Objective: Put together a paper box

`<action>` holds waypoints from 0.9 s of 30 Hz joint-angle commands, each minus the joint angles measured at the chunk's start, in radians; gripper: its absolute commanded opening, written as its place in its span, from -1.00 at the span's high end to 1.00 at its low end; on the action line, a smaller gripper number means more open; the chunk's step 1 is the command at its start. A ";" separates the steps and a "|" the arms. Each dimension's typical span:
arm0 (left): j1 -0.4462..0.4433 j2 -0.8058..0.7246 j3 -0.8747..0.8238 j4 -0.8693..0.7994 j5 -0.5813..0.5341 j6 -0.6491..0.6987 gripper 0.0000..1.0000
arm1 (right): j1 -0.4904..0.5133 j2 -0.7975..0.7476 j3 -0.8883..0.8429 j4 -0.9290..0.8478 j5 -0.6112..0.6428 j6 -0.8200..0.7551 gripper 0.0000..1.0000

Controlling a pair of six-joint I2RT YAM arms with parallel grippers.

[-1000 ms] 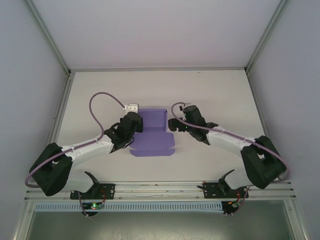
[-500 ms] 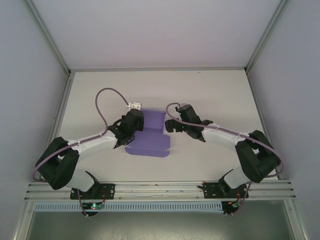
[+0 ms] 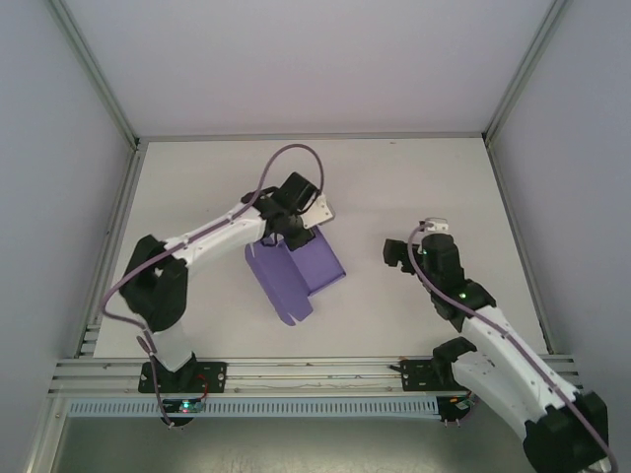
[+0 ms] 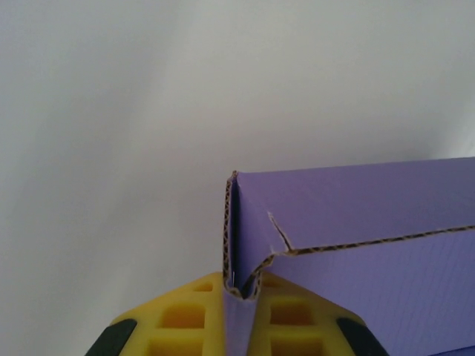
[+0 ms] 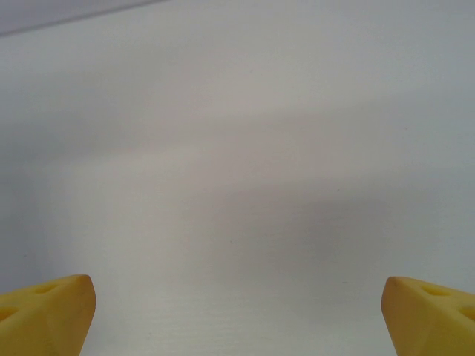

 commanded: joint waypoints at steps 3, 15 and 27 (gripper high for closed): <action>-0.009 0.206 0.249 -0.422 0.046 0.300 1.00 | -0.020 -0.049 -0.032 -0.059 -0.075 0.015 -0.97; -0.047 0.485 0.547 -0.569 -0.125 0.353 0.14 | -0.034 0.066 -0.019 -0.049 -0.114 0.012 -0.97; -0.053 0.231 0.504 -0.487 0.029 0.284 -0.99 | -0.029 0.148 0.027 0.106 -0.286 -0.118 -0.97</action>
